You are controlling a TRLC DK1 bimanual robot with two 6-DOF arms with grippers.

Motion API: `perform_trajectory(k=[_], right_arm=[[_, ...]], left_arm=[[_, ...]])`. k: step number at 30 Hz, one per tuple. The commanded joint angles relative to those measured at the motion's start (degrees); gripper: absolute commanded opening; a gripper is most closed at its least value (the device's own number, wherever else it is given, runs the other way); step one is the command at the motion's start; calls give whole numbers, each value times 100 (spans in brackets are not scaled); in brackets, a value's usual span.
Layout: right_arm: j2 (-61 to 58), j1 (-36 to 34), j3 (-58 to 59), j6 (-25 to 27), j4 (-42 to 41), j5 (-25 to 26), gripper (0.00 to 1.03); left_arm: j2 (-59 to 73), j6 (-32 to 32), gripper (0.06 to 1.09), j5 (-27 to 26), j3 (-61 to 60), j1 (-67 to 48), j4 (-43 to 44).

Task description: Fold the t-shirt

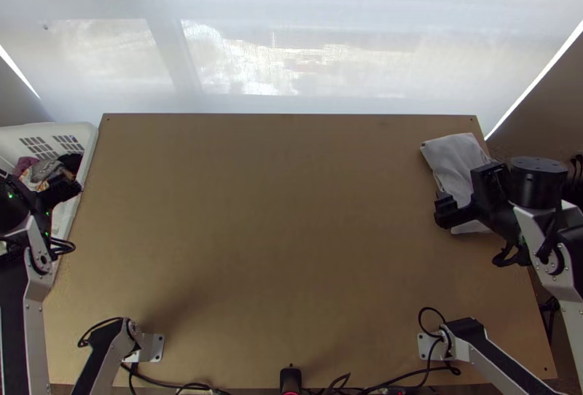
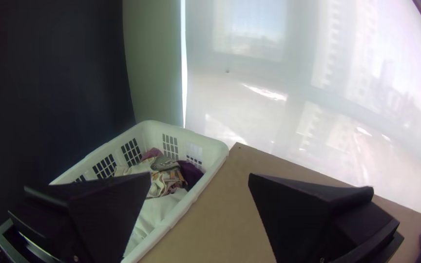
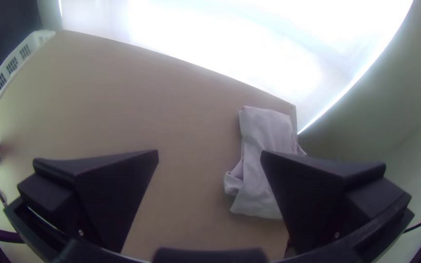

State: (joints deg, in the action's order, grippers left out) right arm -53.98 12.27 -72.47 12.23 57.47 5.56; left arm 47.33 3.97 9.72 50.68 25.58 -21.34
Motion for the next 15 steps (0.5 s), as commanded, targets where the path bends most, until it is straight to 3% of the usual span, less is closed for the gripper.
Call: perform_trajectory(k=[1,15], right_arm=[[-517,91,-1191,-107,968,-11,98],[-588,30,-1305,-98,1073,-3,98]], left_arm=[[1235,139,104,101,716,702,-89],[4610,-405,104,118,2227,2372,-160]])
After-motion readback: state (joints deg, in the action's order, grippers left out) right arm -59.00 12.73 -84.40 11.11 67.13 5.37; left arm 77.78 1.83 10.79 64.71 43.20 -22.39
